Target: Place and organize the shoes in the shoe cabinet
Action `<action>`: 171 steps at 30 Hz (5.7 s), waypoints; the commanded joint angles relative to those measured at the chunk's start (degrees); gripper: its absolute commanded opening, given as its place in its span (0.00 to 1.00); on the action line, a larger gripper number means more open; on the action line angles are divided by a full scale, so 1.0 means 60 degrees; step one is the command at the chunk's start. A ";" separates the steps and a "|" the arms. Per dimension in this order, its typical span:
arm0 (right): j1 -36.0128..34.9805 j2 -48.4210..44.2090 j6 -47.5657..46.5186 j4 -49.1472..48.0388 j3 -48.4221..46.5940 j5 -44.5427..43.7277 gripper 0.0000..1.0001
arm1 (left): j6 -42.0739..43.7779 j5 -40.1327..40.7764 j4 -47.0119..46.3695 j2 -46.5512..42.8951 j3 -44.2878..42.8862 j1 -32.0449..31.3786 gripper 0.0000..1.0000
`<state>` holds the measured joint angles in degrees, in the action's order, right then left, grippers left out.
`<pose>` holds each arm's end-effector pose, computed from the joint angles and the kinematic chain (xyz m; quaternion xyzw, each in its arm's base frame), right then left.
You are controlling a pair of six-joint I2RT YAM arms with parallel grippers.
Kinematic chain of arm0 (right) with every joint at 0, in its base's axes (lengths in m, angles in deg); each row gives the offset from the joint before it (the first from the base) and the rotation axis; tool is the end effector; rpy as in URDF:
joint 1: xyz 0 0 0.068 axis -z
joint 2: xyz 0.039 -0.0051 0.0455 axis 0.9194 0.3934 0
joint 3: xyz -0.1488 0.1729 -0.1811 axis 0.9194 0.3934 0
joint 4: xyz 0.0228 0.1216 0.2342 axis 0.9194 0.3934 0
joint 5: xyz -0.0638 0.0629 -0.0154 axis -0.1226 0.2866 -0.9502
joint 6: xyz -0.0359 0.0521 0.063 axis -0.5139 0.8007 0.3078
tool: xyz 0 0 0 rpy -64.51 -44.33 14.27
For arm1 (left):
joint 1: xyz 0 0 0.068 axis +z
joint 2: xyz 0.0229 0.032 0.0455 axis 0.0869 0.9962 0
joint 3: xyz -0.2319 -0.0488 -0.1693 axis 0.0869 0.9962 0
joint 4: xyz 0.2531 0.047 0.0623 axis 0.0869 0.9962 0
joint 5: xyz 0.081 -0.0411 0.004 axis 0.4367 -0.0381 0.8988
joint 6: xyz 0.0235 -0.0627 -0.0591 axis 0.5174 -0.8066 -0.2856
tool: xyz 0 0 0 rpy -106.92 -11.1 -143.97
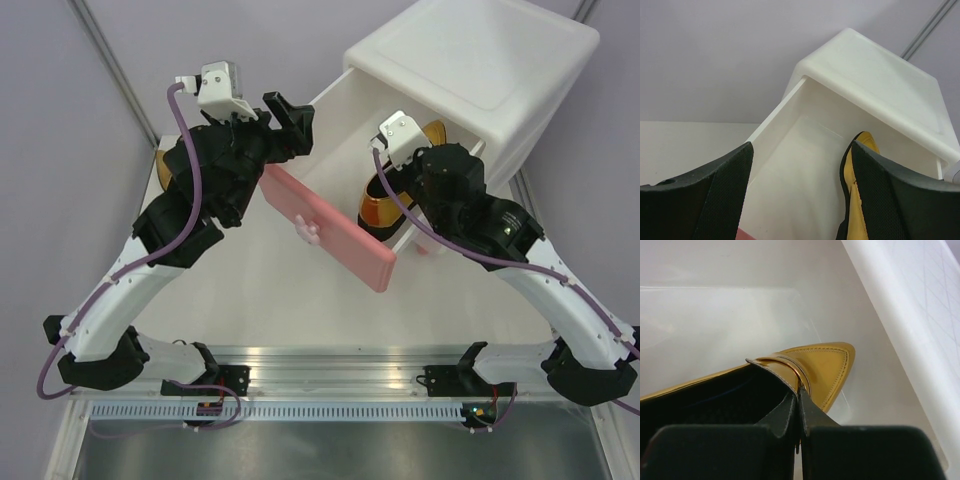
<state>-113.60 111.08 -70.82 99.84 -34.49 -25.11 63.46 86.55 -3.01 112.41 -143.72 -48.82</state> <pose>0.2165 0.1650 0.5006 -0.2984 0.7177 -0.1186 0.6179 0.1956 -0.1858 0.5898 -0.0381 0.6640 -0.2504 0.7035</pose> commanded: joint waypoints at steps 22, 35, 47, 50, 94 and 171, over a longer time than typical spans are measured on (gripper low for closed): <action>-0.0028 -0.0616 0.1521 -0.0305 -0.0718 0.1619 0.61 | 0.0495 0.0346 -0.0172 -0.0319 0.0281 0.0046 0.82; -0.0029 -0.2725 0.2254 -0.2545 0.0450 0.3864 0.92 | -0.0015 0.0759 0.1525 -0.0261 -0.0217 0.1976 0.82; -0.0028 -0.3736 0.2708 -0.3029 0.2531 0.4201 0.95 | -0.1803 -0.1174 0.2509 -0.0218 0.1831 0.5346 0.82; -0.0028 -0.3926 0.2810 -0.3103 0.2897 0.4304 0.95 | -0.2506 -0.1572 0.2583 -0.0013 0.2812 0.6109 0.80; -0.0028 -0.3297 0.2371 -0.3235 0.3719 0.4025 0.98 | -0.4690 -0.2642 0.1703 0.7810 0.1218 1.0754 0.30; -0.0028 -0.4483 0.1961 -0.4963 0.3807 0.4011 0.98 | -0.1235 -0.1648 0.0722 0.0163 -0.2136 0.2114 0.02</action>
<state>-113.82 84.76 -59.80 69.74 -12.28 -0.02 54.19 75.19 4.83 111.80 -153.12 -31.70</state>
